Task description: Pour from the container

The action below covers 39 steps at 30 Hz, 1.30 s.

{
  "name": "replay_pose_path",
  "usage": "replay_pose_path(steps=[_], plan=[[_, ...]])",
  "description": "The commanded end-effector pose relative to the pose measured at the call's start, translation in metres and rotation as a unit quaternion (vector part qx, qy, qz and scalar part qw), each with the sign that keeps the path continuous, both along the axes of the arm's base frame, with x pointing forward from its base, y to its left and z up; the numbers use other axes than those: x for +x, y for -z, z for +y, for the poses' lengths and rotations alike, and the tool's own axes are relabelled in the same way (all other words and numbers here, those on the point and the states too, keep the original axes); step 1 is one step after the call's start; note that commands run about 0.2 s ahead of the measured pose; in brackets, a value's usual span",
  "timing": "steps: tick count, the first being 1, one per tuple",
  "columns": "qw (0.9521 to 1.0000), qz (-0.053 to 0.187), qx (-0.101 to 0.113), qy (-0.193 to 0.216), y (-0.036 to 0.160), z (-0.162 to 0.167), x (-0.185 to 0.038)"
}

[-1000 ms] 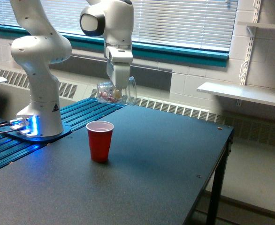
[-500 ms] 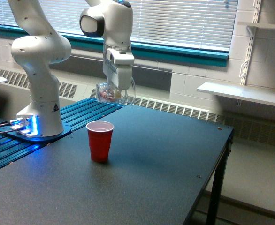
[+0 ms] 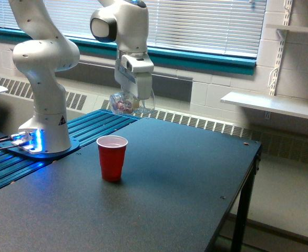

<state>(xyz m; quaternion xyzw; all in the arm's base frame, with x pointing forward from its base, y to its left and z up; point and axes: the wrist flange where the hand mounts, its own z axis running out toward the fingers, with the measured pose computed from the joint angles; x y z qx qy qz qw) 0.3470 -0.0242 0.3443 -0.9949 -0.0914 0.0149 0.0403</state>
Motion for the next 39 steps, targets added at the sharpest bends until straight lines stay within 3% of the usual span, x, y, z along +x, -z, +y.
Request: replay_pose_path(steps=[1,6,13,17,20,23,29,33,39], plan=[[0.9981,-0.01,-0.021,-0.057,0.003,-0.015,0.003],[0.9975,-0.024,-0.036,-0.055,-0.006,-0.049,0.012],[0.9975,-0.036,-0.036,-0.049,-0.019,-0.08,0.023],[0.9976,-0.025,-0.037,-0.053,-0.021,-0.096,0.023],[0.998,-0.004,-0.029,-0.055,-0.019,-0.105,0.02],[0.9951,-0.011,-0.054,-0.082,-0.017,-0.111,0.019],[0.9894,-0.01,-0.077,-0.123,-0.008,-0.114,0.003],[0.9881,-0.014,-0.078,-0.132,-0.009,-0.117,-0.008],[0.9814,-0.01,-0.09,-0.169,-0.007,-0.115,-0.024]])
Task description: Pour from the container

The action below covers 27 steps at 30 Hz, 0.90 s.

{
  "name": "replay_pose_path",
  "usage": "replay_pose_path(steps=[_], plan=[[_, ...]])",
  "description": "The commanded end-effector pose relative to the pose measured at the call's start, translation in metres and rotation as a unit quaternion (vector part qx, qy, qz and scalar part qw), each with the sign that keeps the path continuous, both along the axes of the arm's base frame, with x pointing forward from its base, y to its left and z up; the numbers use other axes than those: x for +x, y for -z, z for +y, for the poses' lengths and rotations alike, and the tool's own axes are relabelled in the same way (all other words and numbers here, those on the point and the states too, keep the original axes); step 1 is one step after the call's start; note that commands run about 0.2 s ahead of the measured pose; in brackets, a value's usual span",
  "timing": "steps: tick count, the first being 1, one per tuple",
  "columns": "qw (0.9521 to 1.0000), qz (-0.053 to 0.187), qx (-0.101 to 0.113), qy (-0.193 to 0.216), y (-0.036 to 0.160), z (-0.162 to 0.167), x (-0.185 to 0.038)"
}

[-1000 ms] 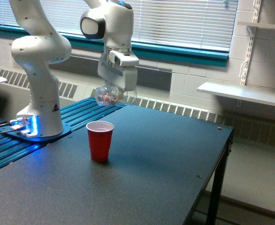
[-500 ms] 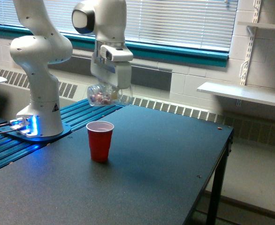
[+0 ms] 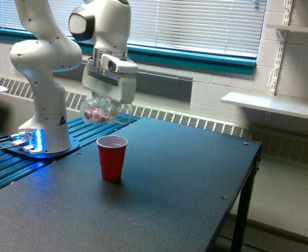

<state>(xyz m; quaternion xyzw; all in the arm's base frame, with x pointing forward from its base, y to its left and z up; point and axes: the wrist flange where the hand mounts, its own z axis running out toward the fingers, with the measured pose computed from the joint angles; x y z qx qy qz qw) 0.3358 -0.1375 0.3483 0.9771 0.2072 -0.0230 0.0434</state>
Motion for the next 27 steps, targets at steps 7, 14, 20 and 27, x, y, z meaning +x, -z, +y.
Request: replay_pose_path(steps=[7,14,20,27], plan=[[0.9967,0.016,-0.015,-0.078,-0.001,0.001,-0.026],[0.9978,0.028,-0.028,-0.054,0.001,-0.001,-0.034],[0.9994,0.026,-0.014,-0.016,0.002,0.003,-0.038],[0.9985,0.032,-0.04,0.021,0.0,-0.002,-0.04]])
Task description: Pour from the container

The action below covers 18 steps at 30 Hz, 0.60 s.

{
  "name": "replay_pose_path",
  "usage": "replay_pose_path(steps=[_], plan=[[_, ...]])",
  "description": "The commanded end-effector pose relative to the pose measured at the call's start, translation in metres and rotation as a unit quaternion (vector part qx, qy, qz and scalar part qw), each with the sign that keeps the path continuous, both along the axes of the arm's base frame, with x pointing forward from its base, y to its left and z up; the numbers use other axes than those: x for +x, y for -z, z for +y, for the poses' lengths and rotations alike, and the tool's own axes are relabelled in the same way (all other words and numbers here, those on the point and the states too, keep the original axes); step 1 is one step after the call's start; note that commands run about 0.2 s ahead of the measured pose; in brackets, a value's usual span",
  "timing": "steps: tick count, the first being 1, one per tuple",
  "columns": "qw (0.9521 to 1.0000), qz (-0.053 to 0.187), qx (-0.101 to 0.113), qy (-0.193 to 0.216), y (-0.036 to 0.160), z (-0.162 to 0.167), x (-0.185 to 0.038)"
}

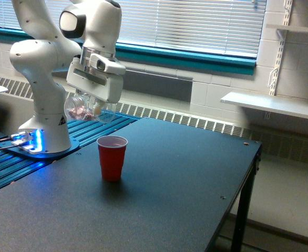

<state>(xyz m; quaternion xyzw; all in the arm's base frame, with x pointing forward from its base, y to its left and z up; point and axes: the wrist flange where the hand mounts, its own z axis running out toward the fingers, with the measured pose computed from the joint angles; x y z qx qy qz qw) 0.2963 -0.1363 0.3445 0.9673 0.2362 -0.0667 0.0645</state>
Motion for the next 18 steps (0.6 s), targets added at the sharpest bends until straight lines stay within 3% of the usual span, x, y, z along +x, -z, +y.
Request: replay_pose_path(steps=[1,4,10,16,18], plan=[[0.9988,-0.005,-0.027,0.041,-0.0021,-0.0045,-0.0014],[0.9982,0.008,-0.033,0.049,0.0033,-0.0064,-0.004],[0.9967,0.005,-0.041,0.07,0.0035,-0.007,-0.003],[0.9956,-0.01,-0.033,0.088,0.0017,-0.0024,-0.0026],[0.9954,-0.004,-0.037,0.089,0.0027,-0.0015,-0.0045]])
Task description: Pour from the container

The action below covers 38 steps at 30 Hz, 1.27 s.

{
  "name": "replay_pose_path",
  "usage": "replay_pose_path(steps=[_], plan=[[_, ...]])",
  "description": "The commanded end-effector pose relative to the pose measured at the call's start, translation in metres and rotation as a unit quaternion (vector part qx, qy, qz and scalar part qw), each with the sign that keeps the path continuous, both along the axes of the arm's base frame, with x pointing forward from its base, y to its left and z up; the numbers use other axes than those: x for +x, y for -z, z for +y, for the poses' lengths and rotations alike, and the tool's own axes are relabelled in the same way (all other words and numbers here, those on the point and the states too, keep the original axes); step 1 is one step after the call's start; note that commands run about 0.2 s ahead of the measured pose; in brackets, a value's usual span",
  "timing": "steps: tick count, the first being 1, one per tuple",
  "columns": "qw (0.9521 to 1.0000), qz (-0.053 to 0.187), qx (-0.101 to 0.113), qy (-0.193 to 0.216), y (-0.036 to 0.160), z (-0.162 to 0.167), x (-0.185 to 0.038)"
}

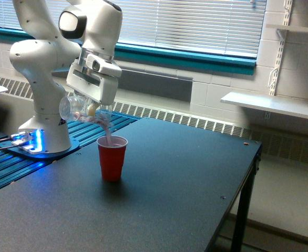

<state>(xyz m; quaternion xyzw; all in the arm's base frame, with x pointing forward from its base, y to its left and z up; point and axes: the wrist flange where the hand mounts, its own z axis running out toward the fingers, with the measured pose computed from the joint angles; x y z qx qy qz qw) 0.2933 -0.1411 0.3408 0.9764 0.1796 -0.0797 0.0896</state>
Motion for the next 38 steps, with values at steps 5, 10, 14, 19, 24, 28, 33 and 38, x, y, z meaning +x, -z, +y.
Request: replay_pose_path(steps=[5,10,14,19,24,28,33,38], plan=[[0.9991,-0.005,-0.007,0.041,-0.002,0.002,-0.002],[0.999,-0.004,-0.007,0.045,-0.001,0.001,-0.003],[0.999,-0.002,-0.009,0.043,0.001,0.001,-0.003],[0.9989,-0.017,-0.008,0.043,0.002,0.003,0.0],[0.9982,-0.038,-0.004,0.046,0.0,0.004,0.003],[0.9975,-0.05,-0.008,0.049,-0.002,0.005,0.005],[0.9968,-0.06,-0.012,0.051,-0.002,0.006,0.007],[0.996,-0.068,-0.015,0.056,-0.003,0.007,0.009]])
